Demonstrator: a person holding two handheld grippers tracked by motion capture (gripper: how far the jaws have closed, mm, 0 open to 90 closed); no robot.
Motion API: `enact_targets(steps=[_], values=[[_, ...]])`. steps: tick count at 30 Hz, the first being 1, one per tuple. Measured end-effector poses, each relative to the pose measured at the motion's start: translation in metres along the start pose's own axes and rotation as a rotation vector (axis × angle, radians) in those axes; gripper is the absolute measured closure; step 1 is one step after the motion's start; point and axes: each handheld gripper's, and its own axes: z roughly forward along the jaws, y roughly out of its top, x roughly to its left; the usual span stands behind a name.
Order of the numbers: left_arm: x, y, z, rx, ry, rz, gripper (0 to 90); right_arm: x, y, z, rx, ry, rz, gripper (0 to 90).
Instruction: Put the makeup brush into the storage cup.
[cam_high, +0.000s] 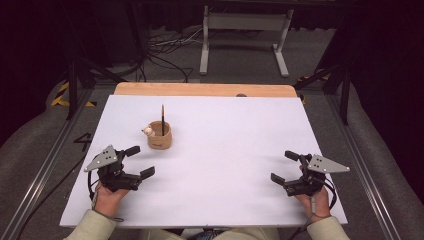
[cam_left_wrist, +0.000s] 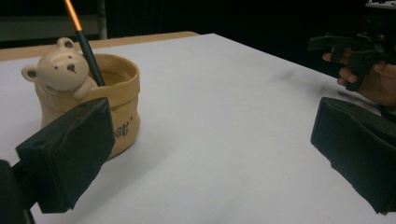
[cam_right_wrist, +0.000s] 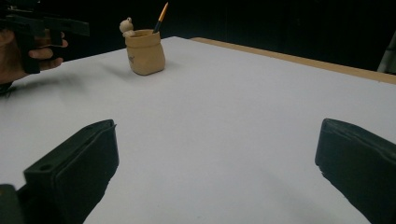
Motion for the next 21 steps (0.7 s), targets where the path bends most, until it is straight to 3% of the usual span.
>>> enact_targets(steps=[11,16,21], values=[[-0.003,-0.006,0.0,0.033,-0.02,0.015,0.3,0.002,-0.005,0.004,0.034,0.007,-0.004,0.0],[-0.007,-0.007,0.0,0.07,-0.019,0.059,0.3,0.005,-0.006,0.008,0.057,0.018,-0.024,0.0],[-0.01,-0.007,0.003,0.07,-0.018,0.081,0.3,0.006,-0.007,0.01,0.061,0.025,-0.033,0.0]])
